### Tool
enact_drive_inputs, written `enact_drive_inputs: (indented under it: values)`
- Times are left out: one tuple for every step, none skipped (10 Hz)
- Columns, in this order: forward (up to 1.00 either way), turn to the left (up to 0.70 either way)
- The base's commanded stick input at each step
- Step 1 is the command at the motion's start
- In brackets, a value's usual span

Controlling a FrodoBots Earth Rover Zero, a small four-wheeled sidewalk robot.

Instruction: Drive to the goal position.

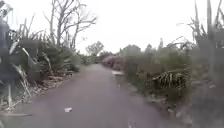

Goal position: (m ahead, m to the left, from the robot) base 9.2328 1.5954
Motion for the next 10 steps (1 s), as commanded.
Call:
enact_drive_inputs:
  values:
    - [1.0,0.0]
    - [1.0,0.0]
    - [1.0,0.0]
    - [1.0,0.0]
    - [1.0,0.0]
    - [1.0,0.0]
    - [1.0,0.0]
    - [1.0,0.0]
    - [1.0,0.0]
    - [1.0,0.0]
